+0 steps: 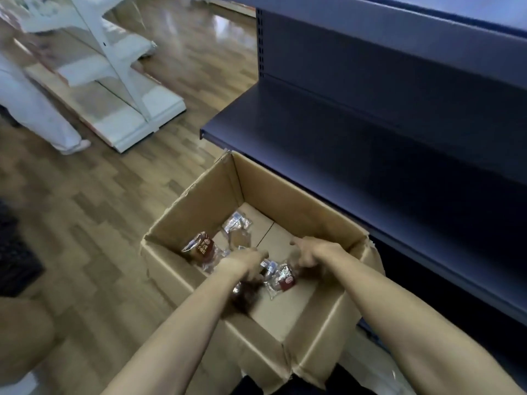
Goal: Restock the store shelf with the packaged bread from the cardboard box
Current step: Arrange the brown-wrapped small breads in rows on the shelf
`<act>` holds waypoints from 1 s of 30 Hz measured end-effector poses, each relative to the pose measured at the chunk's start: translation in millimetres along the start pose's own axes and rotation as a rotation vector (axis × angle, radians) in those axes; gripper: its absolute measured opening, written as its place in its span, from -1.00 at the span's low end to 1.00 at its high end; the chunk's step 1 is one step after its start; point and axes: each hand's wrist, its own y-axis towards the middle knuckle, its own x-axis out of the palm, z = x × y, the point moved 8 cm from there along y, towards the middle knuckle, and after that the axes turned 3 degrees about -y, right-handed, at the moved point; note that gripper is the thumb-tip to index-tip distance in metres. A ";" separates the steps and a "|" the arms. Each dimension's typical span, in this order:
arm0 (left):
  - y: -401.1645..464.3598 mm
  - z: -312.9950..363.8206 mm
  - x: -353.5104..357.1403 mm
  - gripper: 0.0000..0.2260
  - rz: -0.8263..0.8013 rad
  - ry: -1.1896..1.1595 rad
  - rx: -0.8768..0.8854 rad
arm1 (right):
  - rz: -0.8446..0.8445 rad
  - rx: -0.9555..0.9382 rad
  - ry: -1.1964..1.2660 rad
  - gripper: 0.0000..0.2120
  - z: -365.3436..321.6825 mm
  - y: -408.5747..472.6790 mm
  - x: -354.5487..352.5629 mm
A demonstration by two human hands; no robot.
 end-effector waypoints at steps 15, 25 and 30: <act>72.3 1.3 42.3 -0.45 0.068 0.352 -0.027 | 0.033 -0.012 -0.037 -0.56 9.6 33.4 16.4; 78.2 -3.4 43.6 -0.22 0.068 0.294 0.075 | 0.020 0.010 -0.022 -0.60 16.2 34.9 17.8; 71.6 -2.9 45.6 -0.33 0.040 0.199 0.094 | 0.009 0.001 -0.014 -0.60 10.5 36.0 20.8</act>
